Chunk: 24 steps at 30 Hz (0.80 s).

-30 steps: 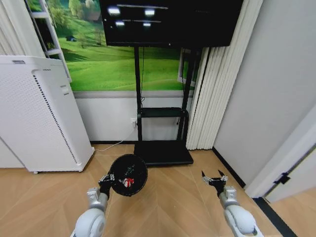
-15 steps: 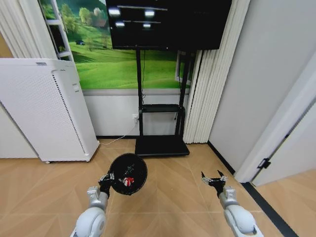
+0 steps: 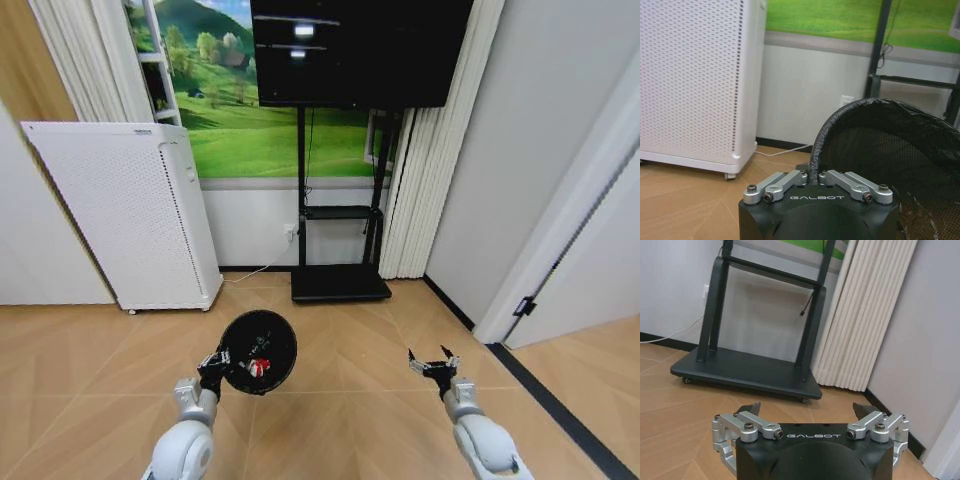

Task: Pick up the trash bin and place the garbage on the floor into it.

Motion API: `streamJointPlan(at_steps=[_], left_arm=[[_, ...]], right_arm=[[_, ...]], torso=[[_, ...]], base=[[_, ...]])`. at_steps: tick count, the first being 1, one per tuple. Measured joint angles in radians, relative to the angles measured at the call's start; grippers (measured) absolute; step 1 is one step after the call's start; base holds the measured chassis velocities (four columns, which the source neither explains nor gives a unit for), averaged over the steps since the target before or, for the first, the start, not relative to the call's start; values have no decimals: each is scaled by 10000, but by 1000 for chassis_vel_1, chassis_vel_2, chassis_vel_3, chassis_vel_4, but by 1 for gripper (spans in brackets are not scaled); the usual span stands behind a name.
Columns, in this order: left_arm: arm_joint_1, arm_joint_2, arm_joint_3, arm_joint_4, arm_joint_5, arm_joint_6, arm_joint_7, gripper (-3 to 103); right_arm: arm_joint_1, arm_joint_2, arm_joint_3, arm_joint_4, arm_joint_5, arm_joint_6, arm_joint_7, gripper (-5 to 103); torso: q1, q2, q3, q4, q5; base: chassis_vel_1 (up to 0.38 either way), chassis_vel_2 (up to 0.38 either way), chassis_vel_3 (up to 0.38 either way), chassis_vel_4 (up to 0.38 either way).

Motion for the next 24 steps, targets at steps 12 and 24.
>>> streamJointPlan(at_steps=[12, 24], left_arm=[[65, -174, 12, -2, 76, -30, -1, 4], [258, -859, 154, 237, 186, -76, -10, 4]], right_arm=[[54, -6, -2, -181, 254, 426, -26, 100], [41, 49, 23, -56, 422, 396, -117, 100]], torso=[[3, -1, 0, 6, -14], [1, -1, 0, -4, 1]], base=[[339, 359, -329, -369], [74, 73, -55, -58]])
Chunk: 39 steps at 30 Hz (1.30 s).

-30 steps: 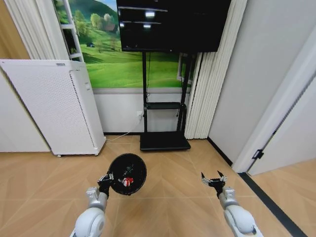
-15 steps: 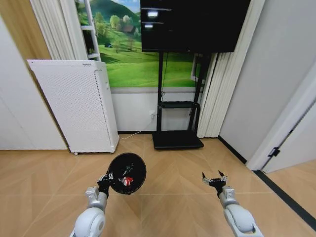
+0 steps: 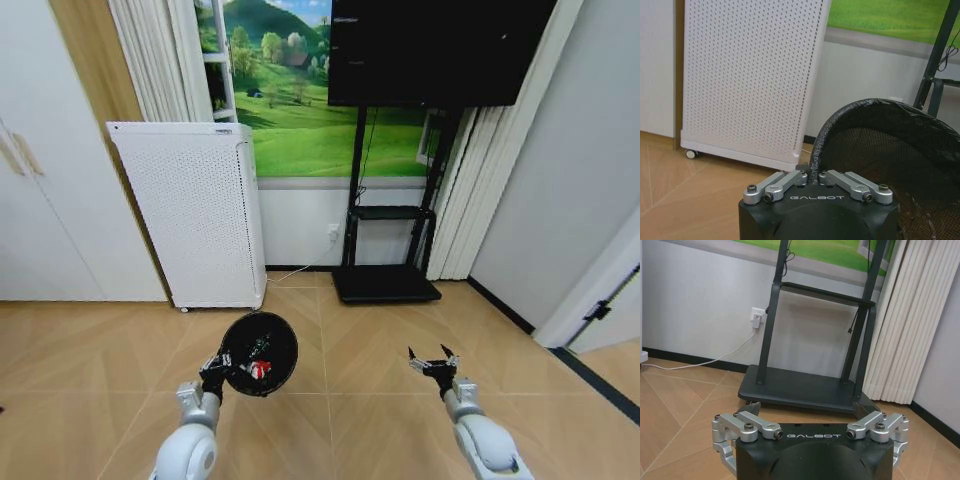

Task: Pick up the trash bin and place the garbage on the floor into it.

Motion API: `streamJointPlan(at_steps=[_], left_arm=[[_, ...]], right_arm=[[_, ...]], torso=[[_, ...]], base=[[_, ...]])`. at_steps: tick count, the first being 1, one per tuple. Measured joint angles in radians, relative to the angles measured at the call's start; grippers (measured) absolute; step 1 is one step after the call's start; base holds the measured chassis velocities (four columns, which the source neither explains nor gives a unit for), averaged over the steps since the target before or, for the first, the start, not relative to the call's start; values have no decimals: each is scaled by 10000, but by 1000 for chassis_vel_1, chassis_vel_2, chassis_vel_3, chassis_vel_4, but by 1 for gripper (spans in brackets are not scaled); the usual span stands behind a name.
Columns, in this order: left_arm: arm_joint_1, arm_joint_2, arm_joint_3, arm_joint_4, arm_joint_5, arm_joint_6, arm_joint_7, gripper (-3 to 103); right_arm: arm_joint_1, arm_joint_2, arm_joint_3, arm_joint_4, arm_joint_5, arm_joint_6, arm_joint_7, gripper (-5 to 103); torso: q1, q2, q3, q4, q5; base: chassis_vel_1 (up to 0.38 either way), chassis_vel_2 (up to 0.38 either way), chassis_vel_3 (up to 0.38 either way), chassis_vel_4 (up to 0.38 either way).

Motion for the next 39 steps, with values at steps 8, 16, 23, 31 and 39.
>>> streamJointPlan(at_steps=[8, 16, 23, 31, 39], left_arm=[[266, -1865, -92, 295, -702, -157, -2181, 4], [-481, -2387, -1112, 846, -2666, -147, -4249, 4], [-1045, -2013, -1773, 1608, -4157, -148, -4193, 4], [-1399, -1919, -2085, 2368, -5456, -330, -4897, 4], [-1811, -1904, -2257, 3103, -5691, -753, -5593, 4]], right_arm=[[64, -11, -18, 42, -123, -63, -69, 100], [152, -134, -97, 3, -260, -103, -74, 100], [351, -137, -219, 9, -300, -233, -36, 100], [319, -209, -223, 4, -317, -249, 4, 100], [371, -316, -263, -60, -469, -157, 117, 100]], torso=[[-1, 0, -1, 8, -5], [-1, 0, 0, 6, -2], [0, 0, 0, 8, -3], [0, 0, 0, 6, -7], [0, 0, 0, 6, -5]], base=[[-29, -29, 26, 18], [0, 0, 0, 0], [0, 0, 0, 0], [0, 0, 0, 0], [0, 0, 0, 0]])
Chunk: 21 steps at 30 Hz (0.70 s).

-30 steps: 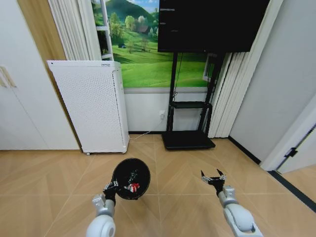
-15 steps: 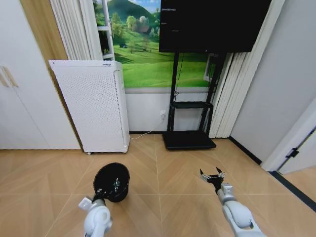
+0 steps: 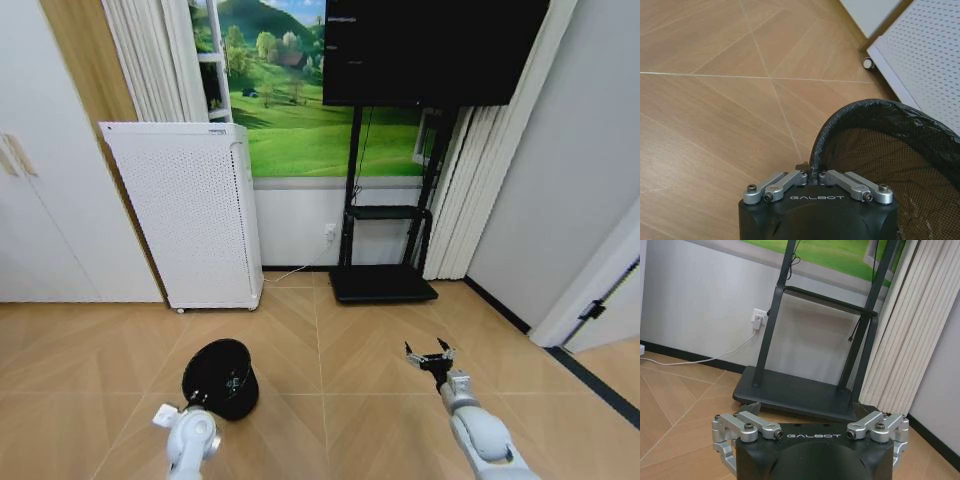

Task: Pick up the trash bin and place the garbage on the floor into it.

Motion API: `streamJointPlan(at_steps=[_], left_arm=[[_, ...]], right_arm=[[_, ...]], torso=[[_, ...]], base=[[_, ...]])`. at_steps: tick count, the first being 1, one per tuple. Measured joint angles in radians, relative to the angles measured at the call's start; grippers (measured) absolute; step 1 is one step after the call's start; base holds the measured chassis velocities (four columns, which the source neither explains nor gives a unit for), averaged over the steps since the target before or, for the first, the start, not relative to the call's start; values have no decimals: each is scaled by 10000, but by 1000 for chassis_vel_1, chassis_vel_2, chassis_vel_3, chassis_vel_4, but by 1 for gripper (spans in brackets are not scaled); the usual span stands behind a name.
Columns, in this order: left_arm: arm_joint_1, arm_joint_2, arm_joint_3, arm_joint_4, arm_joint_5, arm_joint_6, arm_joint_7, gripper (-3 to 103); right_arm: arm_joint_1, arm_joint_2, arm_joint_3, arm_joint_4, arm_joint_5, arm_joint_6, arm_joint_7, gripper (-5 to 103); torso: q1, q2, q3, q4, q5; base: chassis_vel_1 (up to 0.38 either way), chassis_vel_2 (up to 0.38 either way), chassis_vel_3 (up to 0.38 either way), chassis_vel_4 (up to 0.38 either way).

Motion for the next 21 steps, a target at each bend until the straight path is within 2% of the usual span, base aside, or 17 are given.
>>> streamJointPlan(at_steps=[3, 7, 10, 11, 12, 14, 15, 16, 17, 18, 20, 21], left_arm=[[-178, 61, -115, 263, -13, -131, -258, 4], [-249, 144, -162, 357, -84, -160, -307, 1], [-343, 213, -269, 395, -116, -142, -192, 15], [-343, 213, -269, 395, -116, -142, -192, 15], [-381, 233, -308, 400, -107, -118, -91, 21], [-399, 258, -322, 407, -95, -63, 15, 21], [-418, 284, -333, 416, -74, -32, 115, 26], [-464, 336, -354, 427, 6, 11, 292, 37], [-498, 373, -369, 441, 128, 32, 464, 43], [-498, 373, -369, 441, 128, 32, 464, 43], [-517, 400, -483, 409, 555, 198, 1161, 54], [-517, 400, -483, 409, 555, 198, 1161, 54]], right_arm=[[16, -58, 42, -5, 3, 21, 14, 100], [16, -57, 62, -5, 4, 30, 40, 100], [-23, 21, 67, 3, -7, 39, 53, 100], [-23, 21, 67, 3, -7, 39, 53, 100], [-46, 64, 66, 10, -20, 41, 50, 100], [-52, 91, 62, 12, -29, 43, 48, 100], [-57, 113, 54, 13, -42, 45, 46, 100], [-61, 136, 49, 14, -62, 49, 37, 100], [-64, 149, 47, 14, -68, 51, 33, 100], [-64, 149, 47, 14, -68, 51, 33, 100], [-94, 171, 48, 9, -74, 56, 29, 100], [-94, 171, 48, 9, -74, 56, 29, 100]], torso=[[0, 0, 0, 0, 1], [0, 0, 0, 0, 1], [0, 0, 0, -1, 2], [0, 0, 0, -1, 2], [0, 1, -1, -1, 2], [0, 0, -1, 0, 1], [0, 0, -1, 0, 0], [0, 0, 0, 0, 1], [0, 0, -1, 0, 0], [0, 0, -1, 0, 0], [0, 0, 0, 1, 0], [0, 0, 0, 1, 0]], base=[[0, 0, 0, 0], [0, 0, 0, 0], [0, 0, 0, 0], [0, 0, 0, 0], [0, 0, 0, 0], [0, 0, 0, 0], [0, 0, 0, 0], [0, 0, 0, 0], [0, 0, 0, 0], [0, 0, 0, 0], [0, 0, 0, 0], [0, 0, 0, 0]])
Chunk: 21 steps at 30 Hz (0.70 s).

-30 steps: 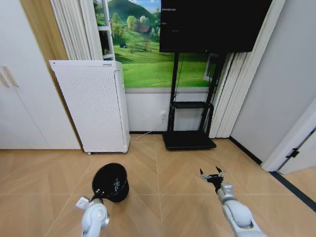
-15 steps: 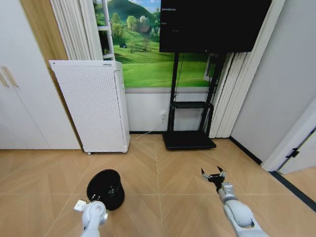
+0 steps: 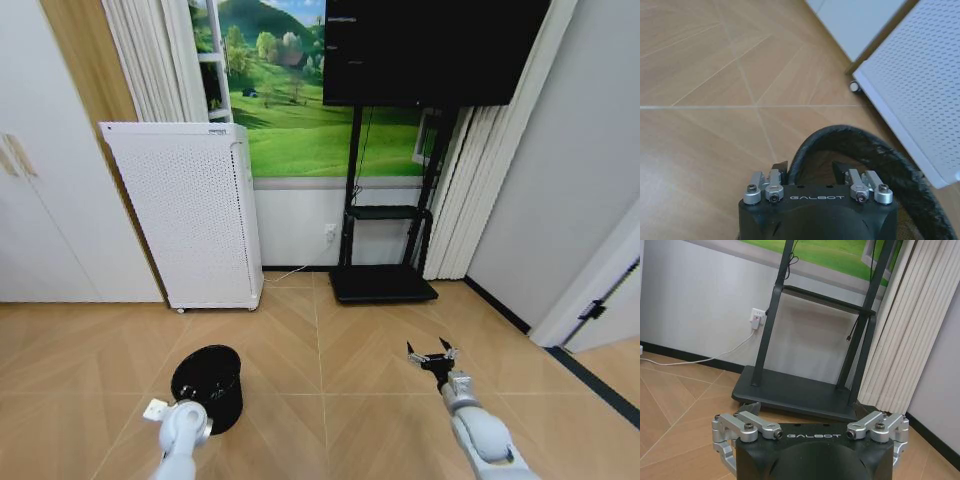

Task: Pick up the trash bin and place the garbage on the floor into it.

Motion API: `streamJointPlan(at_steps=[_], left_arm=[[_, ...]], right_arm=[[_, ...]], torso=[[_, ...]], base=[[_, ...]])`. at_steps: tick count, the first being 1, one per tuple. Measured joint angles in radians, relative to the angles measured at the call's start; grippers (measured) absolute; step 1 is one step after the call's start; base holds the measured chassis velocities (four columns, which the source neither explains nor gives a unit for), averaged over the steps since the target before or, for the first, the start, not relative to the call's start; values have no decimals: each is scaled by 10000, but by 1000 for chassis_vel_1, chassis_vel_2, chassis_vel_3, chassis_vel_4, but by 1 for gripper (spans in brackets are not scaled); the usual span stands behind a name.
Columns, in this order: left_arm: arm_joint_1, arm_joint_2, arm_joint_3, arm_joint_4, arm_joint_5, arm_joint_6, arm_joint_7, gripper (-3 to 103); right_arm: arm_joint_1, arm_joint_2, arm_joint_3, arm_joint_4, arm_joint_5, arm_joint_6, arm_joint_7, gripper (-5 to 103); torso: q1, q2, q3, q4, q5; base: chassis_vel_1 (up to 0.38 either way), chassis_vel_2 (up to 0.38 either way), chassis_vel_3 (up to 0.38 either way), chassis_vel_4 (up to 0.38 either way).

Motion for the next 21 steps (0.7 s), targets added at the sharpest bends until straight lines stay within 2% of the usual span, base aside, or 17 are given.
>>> streamJointPlan(at_steps=[1, 2, 3, 4, 5, 7, 8, 9, 10, 12, 13, 15, 16, 18, 19, 21], left_arm=[[-1, 0, -66, -27, 434, 74, 500, 59], [-1, 0, -66, -27, 434, 74, 500, 59], [7, -6, -164, -74, 948, 134, 1143, 64], [77, -11, -273, -207, 1602, 191, 2148, 70], [77, -11, -273, -207, 1602, 191, 2148, 70], [300, -8, -393, -459, 2852, 264, 3604, 81], [451, 15, -423, -616, 3734, 280, 4433, 86], [451, 15, -423, -616, 3734, 280, 4433, 86], [555, 28, -399, -732, 4490, 249, 5073, 91], [664, 20, -337, -912, 5107, 165, 5745, 98], [664, 20, -337, -912, 5107, 165, 5745, 98], [913, 81, -120, -1243, 6024, -156, 6737, 100], [913, 81, -120, -1243, 6024, -156, 6737, 100], [1218, 249, 358, -1531, 7220, -608, 7349, 100], [1218, 249, 358, -1531, 7220, -608, 7349, 100], [1486, 461, 918, -1806, 7622, -742, 7636, 100]], right_arm=[[-8, 8, 1, -13, -1, 6, 0, 100], [-8, 8, 1, -13, -1, 6, 0, 100], [-10, 21, 5, -37, -2, 18, 7, 100], [-7, 29, 9, -57, -1, 21, 30, 100], [-7, 29, 9, -57, -1, 21, 30, 100], [17, 35, 21, -68, 16, 21, 89, 100], [51, 41, 37, -69, 53, 20, 120, 100], [51, 41, 37, -69, 53, 20, 120, 100], [93, 46, 52, -79, 75, 20, 131, 100], [128, 48, 78, -85, 89, 18, 139, 100], [128, 48, 78, -85, 89, 18, 139, 100], [137, 46, 111, -81, 145, 14, 169, 100], [137, 46, 111, -81, 145, 14, 169, 100], [136, 95, 175, 7, 193, 14, 270, 100], [136, 95, 175, 7, 193, 14, 270, 100], [-11, 257, 433, 457, 478, -159, 227, 100]], torso=[[0, 0, 0, -1, -1], [0, 0, 0, -1, -1], [0, 0, 0, 0, -1], [0, 0, 0, -2, 0], [0, 0, 0, -2, 0], [0, 0, 0, -2, 0], [0, 0, -1, 1, 1], [0, 0, -1, 1, 1], [0, 0, 0, 1, 1], [0, 0, 0, 1, -1], [0, 0, 0, 1, -1], [0, 0, 0, -2, 0], [0, 0, 0, -2, 0], [0, 0, -1, -2, 3], [0, 0, -1, -2, 3], [0, 0, 0, 1, 1]], base=[[0, 0, 0, 0], [0, 0, 0, 0], [0, 0, 0, 0], [0, 0, 0, 0], [0, 0, 0, 0], [0, 0, 0, 0], [0, 0, 0, 0], [0, 0, 0, 0], [0, 0, 0, 0], [0, 0, 0, 0], [0, 0, 0, 0], [0, 0, 0, 0], [0, 0, 0, 0], [0, 0, 0, 0], [0, 0, 0, 0], [0, 0, 0, 0]])
